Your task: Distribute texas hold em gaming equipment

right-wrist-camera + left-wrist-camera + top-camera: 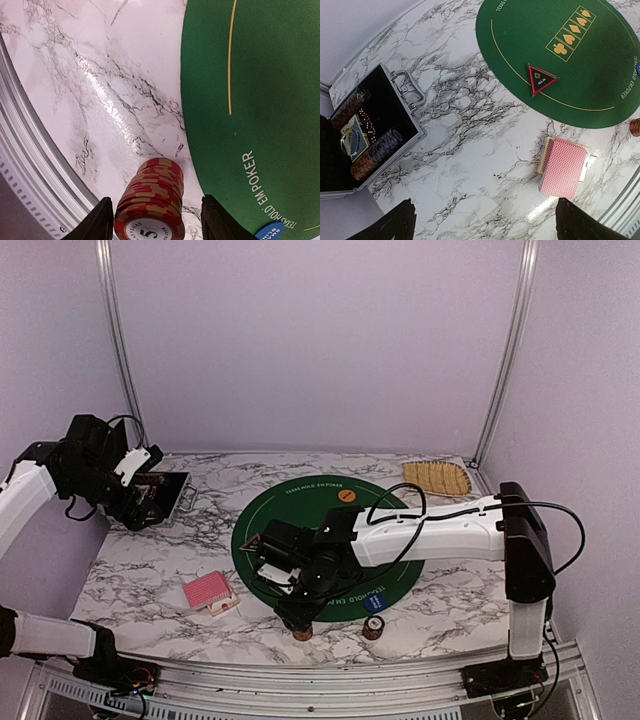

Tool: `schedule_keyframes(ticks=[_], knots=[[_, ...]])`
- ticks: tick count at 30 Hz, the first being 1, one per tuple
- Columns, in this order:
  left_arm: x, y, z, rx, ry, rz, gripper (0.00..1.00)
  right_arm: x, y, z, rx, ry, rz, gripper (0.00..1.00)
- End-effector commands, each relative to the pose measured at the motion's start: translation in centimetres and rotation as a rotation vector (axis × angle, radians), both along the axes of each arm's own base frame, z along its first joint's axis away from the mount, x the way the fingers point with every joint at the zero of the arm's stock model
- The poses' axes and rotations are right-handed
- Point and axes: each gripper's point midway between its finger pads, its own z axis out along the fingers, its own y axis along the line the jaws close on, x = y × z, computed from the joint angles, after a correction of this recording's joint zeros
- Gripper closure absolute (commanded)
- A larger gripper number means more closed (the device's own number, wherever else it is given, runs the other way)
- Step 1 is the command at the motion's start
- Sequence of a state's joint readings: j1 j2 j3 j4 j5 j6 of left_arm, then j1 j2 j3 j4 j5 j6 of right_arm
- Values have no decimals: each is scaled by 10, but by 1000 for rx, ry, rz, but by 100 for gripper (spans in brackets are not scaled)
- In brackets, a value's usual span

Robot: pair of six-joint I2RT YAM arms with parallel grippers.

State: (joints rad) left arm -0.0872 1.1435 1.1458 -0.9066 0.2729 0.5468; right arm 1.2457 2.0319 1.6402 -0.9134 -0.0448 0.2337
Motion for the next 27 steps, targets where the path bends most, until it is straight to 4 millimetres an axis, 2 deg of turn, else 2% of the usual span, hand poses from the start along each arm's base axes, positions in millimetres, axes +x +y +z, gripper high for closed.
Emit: schedule_keyframes(ticks=[1,10,21,24,27], knots=[[-5,0,8,8,-15,-9,1,-6,11,6,26,3,23,42],[-5,1,8,9,-14,-8,1,-8,10,7,18,0,32,44],[-5,1,9,9,-18,-6,1,-3,10,16,23,-26,27,76],[-5,1,10,9,-19,-6,1,-1,13,25,35,-36,22,82],[-6,1,10,10,-19,-5,1,2,22,43,75,-51,17,85]])
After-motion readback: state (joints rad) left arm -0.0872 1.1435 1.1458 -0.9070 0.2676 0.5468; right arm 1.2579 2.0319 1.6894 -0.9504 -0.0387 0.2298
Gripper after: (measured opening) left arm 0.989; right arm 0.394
